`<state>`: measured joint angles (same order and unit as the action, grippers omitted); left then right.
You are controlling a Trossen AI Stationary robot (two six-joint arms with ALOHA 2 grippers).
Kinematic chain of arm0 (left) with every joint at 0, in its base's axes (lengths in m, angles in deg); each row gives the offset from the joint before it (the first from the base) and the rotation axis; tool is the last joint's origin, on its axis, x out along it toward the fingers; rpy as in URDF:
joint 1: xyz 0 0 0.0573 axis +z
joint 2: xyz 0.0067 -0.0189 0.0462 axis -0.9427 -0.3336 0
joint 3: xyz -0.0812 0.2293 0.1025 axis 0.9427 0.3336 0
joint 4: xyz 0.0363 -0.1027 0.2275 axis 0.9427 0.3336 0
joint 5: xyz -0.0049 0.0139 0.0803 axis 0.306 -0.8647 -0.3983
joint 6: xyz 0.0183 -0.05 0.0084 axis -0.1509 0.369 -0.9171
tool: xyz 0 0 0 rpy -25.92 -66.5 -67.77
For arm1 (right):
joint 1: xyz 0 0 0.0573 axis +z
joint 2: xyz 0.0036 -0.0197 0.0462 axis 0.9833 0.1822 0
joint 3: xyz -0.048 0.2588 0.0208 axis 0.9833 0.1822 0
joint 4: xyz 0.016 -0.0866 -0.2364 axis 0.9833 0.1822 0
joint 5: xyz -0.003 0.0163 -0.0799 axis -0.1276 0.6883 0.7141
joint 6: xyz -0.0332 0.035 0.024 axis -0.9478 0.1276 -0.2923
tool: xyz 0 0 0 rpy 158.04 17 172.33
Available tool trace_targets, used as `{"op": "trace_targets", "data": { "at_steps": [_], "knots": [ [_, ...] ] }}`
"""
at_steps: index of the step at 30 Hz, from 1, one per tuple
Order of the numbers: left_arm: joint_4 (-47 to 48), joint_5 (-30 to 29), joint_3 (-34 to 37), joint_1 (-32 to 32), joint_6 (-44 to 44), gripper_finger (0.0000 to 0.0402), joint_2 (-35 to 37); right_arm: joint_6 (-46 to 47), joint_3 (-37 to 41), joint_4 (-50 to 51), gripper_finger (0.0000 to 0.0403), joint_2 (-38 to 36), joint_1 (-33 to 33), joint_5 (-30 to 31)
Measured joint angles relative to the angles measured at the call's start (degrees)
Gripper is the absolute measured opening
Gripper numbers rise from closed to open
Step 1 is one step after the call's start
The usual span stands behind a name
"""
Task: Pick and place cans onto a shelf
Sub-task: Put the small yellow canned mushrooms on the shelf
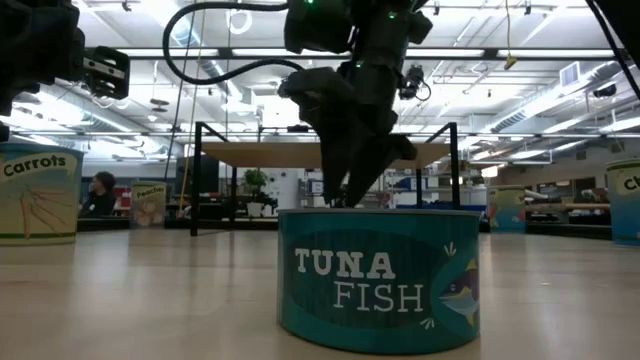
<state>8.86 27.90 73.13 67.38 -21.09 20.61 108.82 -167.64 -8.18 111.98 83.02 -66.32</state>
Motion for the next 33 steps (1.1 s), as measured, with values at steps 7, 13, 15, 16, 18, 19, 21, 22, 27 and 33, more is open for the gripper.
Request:
{"op": "trace_targets", "data": {
  "at_steps": [7,13,15,16,18,19,21,22,27,33],
  "knots": [
    [0.00,-0.01,0.01,0.00,-0.01,0.0027,0.00,2.87,-0.06,-1.79,0.0166,2.74,-0.71,-0.09],
    [0.03,-0.02,0.00,0.00,0.00,0.0027,0.00,1.36,-0.04,-1.87,0.0135,3.47,-0.79,-0.15],
    [-0.02,-0.02,0.01,0.00,0.01,0.0027,0.02,0.68,-0.04,-1.90,0.0121,3.48,-1.03,-0.13],
    [0.03,-0.02,0.01,0.00,0.01,0.0027,0.00,0.12,-0.04,-1.97,0.0113,3.48,-1.12,-0.21],
    [-0.03,-0.02,0.00,0.01,-0.01,0.0027,0.02,-1.21,-0.04,-2.03,0.0094,3.48,-1.33,-0.15],
    [0.01,-0.02,-0.01,0.00,0.00,0.0027,0.01,-1.92,-0.04,-2.14,0.0084,3.48,-1.43,-0.26],
    [-0.01,-0.02,-0.01,0.02,-0.01,0.0027,0.00,-3.64,-0.04,-2.32,0.0062,3.48,-1.68,-0.19],
    [0.00,-0.02,0.00,0.00,-0.01,0.0027,0.01,-4.58,-0.04,-2.39,0.0051,3.48,-1.80,-0.20],
    [0.00,-0.02,0.00,0.00,0.01,0.0027,0.00,-10.79,-0.04,-2.49,0.0010,3.41,-2.35,-1.36],
    [-0.01,-0.02,0.01,0.00,-0.01,0.0027,0.00,-20.31,-2.47,0.33,0.0011,2.15,-2.63,-5.95]
  ]
}}
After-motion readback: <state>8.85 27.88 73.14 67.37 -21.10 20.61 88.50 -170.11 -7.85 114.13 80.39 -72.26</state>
